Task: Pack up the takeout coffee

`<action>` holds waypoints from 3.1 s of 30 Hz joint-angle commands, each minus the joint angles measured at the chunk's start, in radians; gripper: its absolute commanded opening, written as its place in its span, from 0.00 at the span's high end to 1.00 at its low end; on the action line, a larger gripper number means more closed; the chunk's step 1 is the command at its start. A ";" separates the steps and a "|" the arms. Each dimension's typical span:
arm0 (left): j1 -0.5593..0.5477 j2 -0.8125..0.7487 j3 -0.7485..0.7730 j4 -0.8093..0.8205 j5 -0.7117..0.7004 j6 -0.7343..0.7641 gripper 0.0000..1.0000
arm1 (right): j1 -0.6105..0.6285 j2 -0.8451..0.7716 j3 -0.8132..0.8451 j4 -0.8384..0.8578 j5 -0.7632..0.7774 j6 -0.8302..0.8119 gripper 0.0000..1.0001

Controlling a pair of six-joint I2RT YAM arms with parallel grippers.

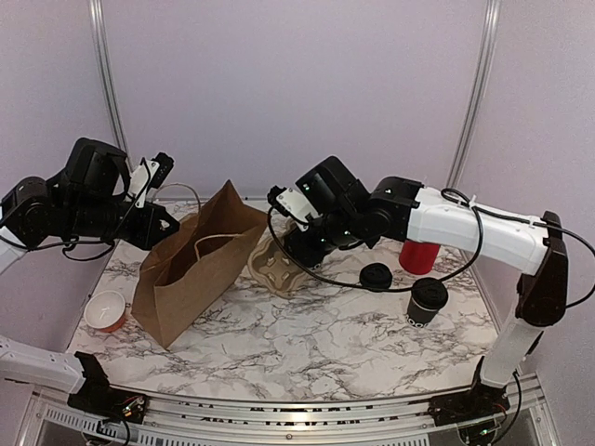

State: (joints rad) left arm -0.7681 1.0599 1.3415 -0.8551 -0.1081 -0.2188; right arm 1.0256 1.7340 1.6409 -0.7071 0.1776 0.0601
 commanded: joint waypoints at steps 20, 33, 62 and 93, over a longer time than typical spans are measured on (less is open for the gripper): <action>-0.177 0.076 -0.096 0.158 -0.088 -0.133 1.00 | -0.009 -0.143 0.050 -0.082 0.158 0.026 0.61; -0.186 0.087 -0.102 0.166 -0.102 -0.138 1.00 | -0.016 -0.190 0.016 -0.116 0.188 0.034 0.61; -0.187 0.121 -0.081 0.219 -0.071 -0.199 1.00 | 0.070 -0.137 0.162 0.110 -0.131 0.056 0.60; -0.188 0.022 -0.010 0.206 0.060 -0.125 1.00 | -0.055 -0.142 -0.218 0.605 -0.665 0.249 0.58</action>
State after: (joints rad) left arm -0.9512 1.1168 1.3079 -0.6594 -0.1192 -0.3782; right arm 0.9791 1.5715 1.4010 -0.0902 -0.5278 0.2890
